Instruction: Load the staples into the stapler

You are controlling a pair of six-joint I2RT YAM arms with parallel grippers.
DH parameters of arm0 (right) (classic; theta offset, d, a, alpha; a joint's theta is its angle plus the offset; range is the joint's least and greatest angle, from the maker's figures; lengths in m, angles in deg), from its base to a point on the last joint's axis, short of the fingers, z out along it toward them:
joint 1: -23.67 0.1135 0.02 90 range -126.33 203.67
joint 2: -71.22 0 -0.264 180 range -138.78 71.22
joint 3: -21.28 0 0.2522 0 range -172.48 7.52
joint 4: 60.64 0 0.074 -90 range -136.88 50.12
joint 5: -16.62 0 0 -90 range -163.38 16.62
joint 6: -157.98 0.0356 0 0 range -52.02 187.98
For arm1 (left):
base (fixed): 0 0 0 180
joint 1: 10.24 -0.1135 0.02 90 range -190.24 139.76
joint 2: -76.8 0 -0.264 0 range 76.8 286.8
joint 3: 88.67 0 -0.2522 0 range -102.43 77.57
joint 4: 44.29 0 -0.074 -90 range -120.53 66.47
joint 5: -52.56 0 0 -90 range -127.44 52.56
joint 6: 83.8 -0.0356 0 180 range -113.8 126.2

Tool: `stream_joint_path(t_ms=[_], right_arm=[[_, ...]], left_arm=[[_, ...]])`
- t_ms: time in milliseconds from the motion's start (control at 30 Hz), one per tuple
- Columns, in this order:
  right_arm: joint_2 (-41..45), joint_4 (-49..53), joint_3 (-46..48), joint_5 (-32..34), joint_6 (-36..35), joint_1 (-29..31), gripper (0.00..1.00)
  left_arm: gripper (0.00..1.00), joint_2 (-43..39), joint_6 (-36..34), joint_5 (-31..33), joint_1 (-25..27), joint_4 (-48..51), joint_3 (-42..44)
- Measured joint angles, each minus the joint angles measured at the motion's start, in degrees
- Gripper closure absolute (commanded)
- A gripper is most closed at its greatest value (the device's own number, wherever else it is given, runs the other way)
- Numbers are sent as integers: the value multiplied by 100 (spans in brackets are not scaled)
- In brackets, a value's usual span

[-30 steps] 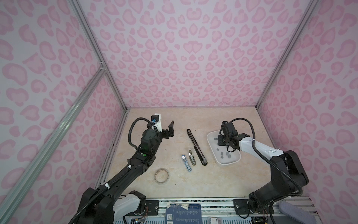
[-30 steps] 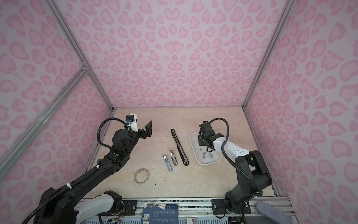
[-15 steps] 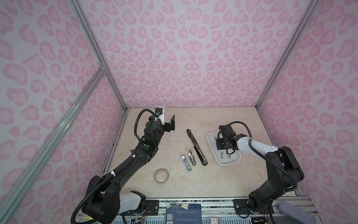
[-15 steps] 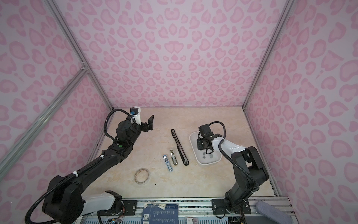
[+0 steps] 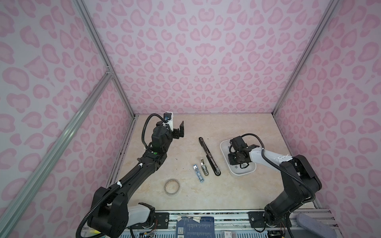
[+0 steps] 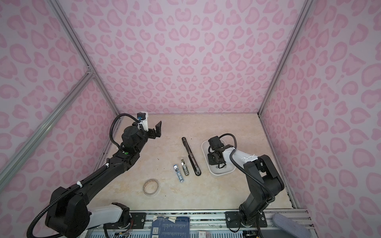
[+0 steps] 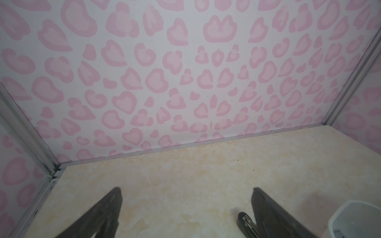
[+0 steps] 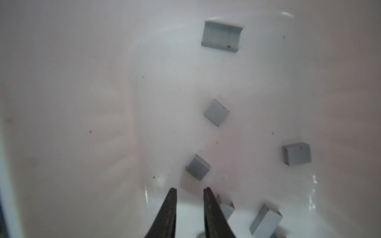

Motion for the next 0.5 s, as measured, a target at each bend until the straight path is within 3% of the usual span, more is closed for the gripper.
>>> stream_joint_path(t_ms=[500], right_arm=[[-208, 94, -201, 422, 190, -2, 75]], left_arm=[[1, -299, 22, -96, -101, 72, 160]])
